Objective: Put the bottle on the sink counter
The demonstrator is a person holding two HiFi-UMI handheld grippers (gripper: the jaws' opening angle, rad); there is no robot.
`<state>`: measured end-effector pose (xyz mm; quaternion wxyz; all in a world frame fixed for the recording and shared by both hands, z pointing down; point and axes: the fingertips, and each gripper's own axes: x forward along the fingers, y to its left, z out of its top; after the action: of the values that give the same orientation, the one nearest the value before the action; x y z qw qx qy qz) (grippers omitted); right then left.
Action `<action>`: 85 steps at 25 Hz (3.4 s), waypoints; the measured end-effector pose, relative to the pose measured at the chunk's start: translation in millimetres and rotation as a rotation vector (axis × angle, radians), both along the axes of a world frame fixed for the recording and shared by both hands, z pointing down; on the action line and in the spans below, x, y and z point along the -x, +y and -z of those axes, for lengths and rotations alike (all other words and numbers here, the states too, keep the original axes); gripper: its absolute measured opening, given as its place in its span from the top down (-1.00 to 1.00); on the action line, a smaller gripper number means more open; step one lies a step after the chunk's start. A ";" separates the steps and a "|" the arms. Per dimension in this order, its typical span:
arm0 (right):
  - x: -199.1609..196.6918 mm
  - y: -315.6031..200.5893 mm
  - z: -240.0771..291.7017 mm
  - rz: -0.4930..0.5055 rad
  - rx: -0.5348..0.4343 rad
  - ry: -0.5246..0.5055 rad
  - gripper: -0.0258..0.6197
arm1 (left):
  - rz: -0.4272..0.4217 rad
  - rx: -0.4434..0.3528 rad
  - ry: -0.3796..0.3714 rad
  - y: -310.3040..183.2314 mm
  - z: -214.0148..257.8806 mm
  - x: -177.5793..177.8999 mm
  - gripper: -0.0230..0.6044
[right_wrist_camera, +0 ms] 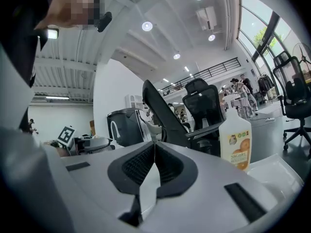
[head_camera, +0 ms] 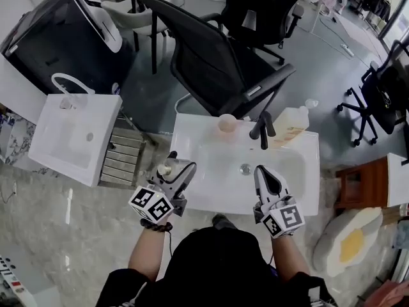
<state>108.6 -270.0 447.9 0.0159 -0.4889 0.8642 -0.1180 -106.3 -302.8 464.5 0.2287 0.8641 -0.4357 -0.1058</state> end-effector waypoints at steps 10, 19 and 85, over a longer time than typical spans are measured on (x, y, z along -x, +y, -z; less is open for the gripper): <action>-23.9 -30.5 -58.1 0.107 0.126 0.022 0.82 | 0.057 0.114 -0.080 -53.9 -67.4 -23.9 -0.20; -29.3 -24.4 -88.9 0.136 0.196 0.046 0.82 | 0.104 0.169 -0.185 -90.0 -112.4 -27.0 -0.20; -8.6 -47.4 -123.2 0.087 0.328 -0.030 0.83 | 0.202 0.257 -0.503 -172.9 -182.0 -23.2 -0.43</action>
<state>117.2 -317.4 571.1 -0.0562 -0.4451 0.8534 -0.2653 -83.0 -475.7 646.5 0.2093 0.7793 -0.5724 0.1454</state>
